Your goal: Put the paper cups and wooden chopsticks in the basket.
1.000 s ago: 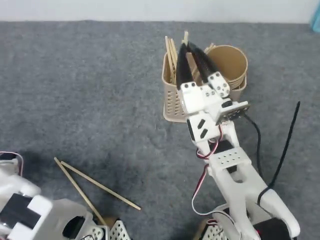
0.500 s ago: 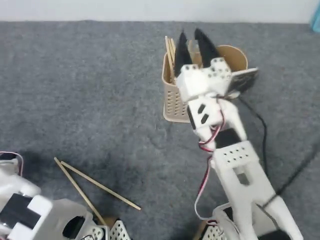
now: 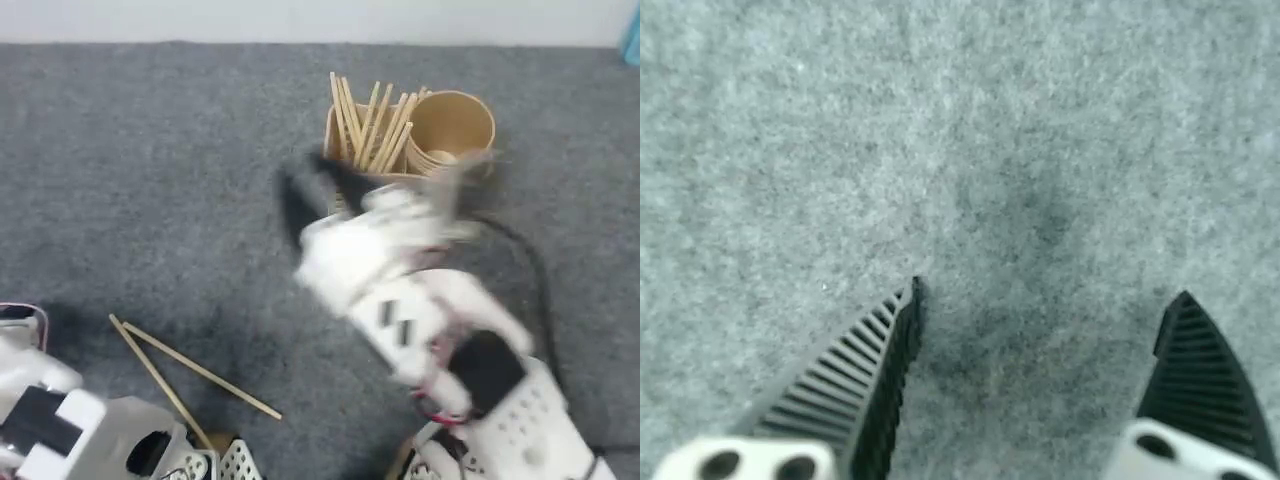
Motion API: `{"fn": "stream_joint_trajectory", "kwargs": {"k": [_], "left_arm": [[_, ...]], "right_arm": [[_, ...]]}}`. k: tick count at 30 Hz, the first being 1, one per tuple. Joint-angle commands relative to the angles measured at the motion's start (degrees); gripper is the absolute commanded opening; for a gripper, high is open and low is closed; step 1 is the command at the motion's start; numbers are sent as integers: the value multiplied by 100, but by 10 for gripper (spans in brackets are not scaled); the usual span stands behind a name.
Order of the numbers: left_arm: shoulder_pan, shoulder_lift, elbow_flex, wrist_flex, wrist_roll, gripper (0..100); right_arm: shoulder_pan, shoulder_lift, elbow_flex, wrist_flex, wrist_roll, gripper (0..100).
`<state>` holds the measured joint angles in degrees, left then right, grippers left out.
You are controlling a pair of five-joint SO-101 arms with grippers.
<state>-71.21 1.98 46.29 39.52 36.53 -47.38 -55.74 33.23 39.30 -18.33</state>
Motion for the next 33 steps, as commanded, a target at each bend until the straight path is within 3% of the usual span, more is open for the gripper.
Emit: {"fn": "stream_joint_trajectory", "kwargs": {"k": [1, 8, 18, 28, 33], "left_arm": [[-35, 70, 110, -26, -70, 364], [-70, 70, 110, -35, -70, 364], [-519, 70, 40, -299, -53, 364], [-1029, 70, -57, -360, -70, 364], [-1363, 70, -163, -818, -79, 364]], "right_arm": [[-611, 549, 44, 75, 615, 139], [-1279, 2369, 79, -4, 721, 139], [-2123, 5262, -246, -1895, 730, 139], [-2360, 7793, -2760, -752, 695, 140], [-2360, 8637, -3771, -374, 721, 140]]}}
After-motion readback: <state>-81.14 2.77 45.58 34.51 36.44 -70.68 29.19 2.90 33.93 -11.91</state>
